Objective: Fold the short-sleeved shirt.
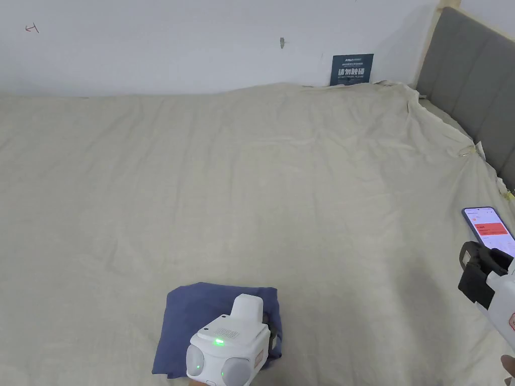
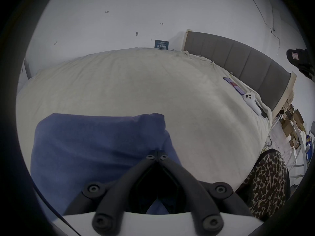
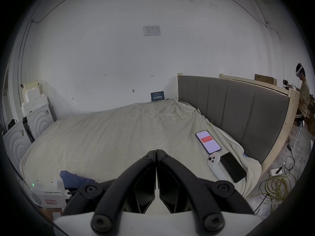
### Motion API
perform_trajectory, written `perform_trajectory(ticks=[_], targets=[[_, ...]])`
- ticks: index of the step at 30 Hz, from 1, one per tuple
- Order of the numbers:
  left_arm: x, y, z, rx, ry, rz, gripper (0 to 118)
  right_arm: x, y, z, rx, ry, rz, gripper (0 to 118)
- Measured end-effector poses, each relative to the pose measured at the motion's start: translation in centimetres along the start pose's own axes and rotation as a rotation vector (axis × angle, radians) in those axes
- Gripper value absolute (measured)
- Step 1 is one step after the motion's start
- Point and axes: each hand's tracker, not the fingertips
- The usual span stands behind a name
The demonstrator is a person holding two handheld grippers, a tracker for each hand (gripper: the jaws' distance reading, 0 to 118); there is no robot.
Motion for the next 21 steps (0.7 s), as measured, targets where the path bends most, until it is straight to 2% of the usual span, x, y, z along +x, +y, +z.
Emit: perform_trajectory(ticks=[8,11,14,21], targets=[[-0.2,0.3,0.8,0.009,-0.028,0.016,0,-0.6,0.2,0.1,0.004,0.01,0.001,0],[-0.6,1.8,3.0,0.087,-0.065,0.061,0,-1.1,0.5,0.3,0.015,0.02,0.005,0],[-1.2,3.9,5.8,0.178,-0.064,0.047,0,-1.8,1.0,0.5,0.032,0.032,0.013,0],[-4.5,8.3,12.7,0.376,0.001,0.056,0,-3.9,2.2,1.1,0.075,0.072,0.024,0]])
